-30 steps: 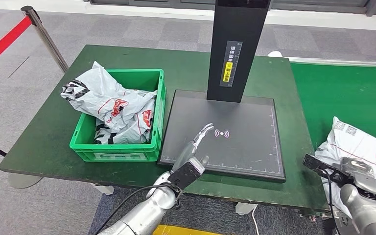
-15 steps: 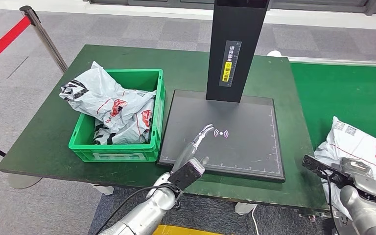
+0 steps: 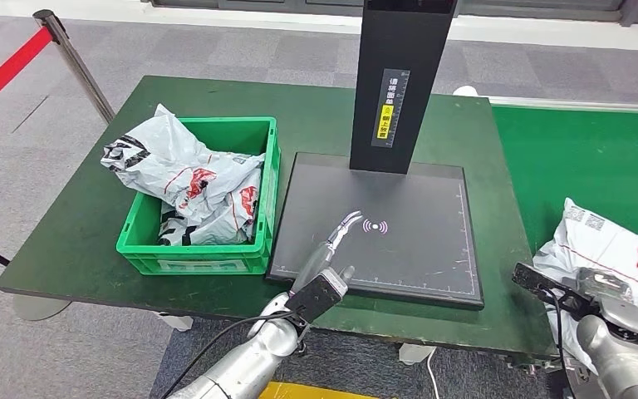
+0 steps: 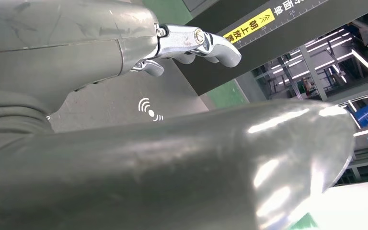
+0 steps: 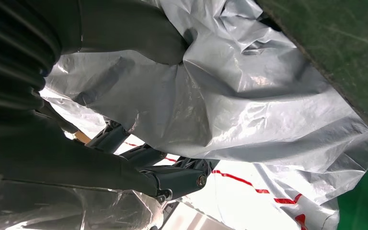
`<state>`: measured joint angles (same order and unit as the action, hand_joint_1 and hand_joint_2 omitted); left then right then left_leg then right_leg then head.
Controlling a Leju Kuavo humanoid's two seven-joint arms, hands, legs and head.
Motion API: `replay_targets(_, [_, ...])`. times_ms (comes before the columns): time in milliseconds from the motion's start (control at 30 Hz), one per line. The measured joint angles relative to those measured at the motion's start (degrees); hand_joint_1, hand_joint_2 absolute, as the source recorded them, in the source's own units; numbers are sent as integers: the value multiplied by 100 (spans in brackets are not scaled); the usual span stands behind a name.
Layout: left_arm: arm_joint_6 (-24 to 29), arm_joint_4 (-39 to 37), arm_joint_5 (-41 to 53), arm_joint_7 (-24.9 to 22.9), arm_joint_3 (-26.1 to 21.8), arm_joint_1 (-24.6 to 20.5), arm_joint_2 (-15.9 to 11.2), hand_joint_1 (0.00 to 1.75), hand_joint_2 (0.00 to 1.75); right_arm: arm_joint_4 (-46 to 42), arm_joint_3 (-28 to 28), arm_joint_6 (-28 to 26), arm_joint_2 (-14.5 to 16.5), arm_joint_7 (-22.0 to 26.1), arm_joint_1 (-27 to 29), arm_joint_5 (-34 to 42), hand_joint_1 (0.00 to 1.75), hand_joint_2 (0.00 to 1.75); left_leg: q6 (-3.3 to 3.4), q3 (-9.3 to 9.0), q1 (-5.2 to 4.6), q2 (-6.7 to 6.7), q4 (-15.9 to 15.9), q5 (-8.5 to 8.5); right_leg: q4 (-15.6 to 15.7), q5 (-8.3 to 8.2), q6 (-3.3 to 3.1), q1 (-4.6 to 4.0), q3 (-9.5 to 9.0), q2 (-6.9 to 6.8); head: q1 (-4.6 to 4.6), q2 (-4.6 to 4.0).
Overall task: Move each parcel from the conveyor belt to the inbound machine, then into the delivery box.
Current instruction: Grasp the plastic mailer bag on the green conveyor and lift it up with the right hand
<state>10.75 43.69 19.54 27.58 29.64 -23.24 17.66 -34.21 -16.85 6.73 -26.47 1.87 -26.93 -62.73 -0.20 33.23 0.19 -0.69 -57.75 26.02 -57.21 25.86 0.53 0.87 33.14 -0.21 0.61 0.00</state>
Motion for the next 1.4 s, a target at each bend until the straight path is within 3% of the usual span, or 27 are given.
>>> replay_targets(567, [0, 0, 28, -16, 0, 1, 0, 0, 0, -49, 1, -3, -2, -7, 27, 71, 175, 175, 0, 0, 0, 0, 0, 0, 0, 0, 0, 0, 0, 1, 0, 0])
replay_targets(733, [20, 1, 62, -24, 0, 5, -2, 0, 0, -108, 34, -218, 30, 23, 115, 188, 175, 175, 0, 2, 2, -1, 1, 0, -1, 0, 0, -3, -4, -1, -1, 0])
replay_targets(767, [48, 6, 84, -33, 0, 15, -3, 0, 0, -138, 69, -451, 79, 66, 173, 245, 175, 175, -1, 4, 4, -2, 1, 1, -2, 0, 0, -6, -5, -3, 1, 0])
replay_targets(867, [161, 61, 201, -78, 0, 88, -26, 0, 0, -472, 438, -1809, 454, 203, 522, 479, 175, 175, -19, 35, 10, 12, 4, 17, -4, 2, -4, -11, 1, 17, 2, 0])
replay_targets(933, [190, 103, 280, -95, 0, 123, -46, 0, 0, -820, 741, -2308, 763, 240, 753, 636, 175, 175, -31, 35, 8, 39, 5, 31, -5, 4, -8, -12, 10, 46, -2, 0])
replay_targets(1100, [224, 144, 342, -104, 0, 178, -62, 0, 0, -1501, 1262, -2306, 1232, 477, 1180, 1080, 175, 175, -32, 21, 9, 11, 7, 5, -16, 5, -13, -14, 34, 15, -1, 0])
replay_targets(1400, [337, 139, 347, -38, 0, 231, -99, 0, 0, -2275, 1747, -2127, 1700, 637, 1506, 1409, 175, 175, -28, 34, 8, 7, 7, 10, -14, 10, -11, -3, 44, 14, 1, 0])
